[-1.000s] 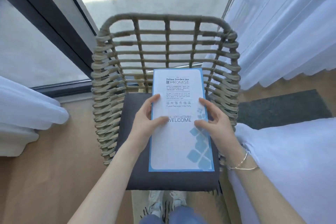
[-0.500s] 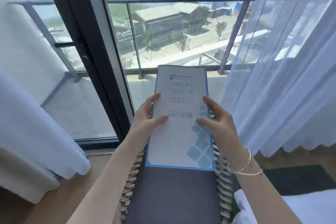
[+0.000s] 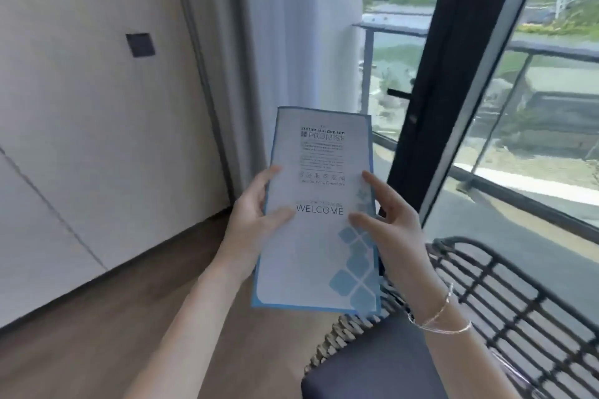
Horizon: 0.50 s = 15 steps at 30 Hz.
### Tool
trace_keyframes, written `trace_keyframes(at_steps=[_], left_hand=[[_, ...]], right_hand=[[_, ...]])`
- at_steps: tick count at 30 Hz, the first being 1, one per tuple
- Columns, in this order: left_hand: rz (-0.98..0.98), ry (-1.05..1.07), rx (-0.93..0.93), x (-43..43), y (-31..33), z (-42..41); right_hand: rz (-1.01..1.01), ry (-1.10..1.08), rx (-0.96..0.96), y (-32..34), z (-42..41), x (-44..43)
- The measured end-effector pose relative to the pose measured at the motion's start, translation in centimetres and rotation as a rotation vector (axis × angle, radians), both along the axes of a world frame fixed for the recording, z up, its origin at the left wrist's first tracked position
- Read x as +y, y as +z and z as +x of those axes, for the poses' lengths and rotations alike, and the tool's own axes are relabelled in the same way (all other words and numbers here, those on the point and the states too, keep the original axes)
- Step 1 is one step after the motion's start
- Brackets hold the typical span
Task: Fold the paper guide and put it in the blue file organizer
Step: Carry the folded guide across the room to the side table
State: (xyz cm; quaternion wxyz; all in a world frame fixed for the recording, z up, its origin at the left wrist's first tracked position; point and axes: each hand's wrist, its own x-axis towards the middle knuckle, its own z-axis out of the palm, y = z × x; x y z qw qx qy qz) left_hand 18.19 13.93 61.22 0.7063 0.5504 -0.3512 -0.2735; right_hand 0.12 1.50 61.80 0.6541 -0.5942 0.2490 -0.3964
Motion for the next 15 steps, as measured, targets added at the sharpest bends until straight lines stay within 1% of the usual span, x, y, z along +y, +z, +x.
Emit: trace_keyframes(at_steps=[4, 8, 12, 15], left_hand=[[0.027, 0.309, 0.018, 9.5, 0.0, 3.7], [0.029, 0.592, 0.031, 19.0, -0.2, 5.7], [0.022, 0.819, 0.060, 27.8, -0.8, 6.3], [0.014, 0.951, 0.068, 34.3, -1.1, 6.8]], right_hand=[[0.066, 0.299, -0.008, -0.2, 8.8, 5.0], [0.063, 0.545, 0.007, -0.2, 15.7, 12.1], [0.020, 0.762, 0.045, -0.4, 21.0, 19.6], [0.011, 0.915, 0.061, -0.8, 24.8, 25.6]])
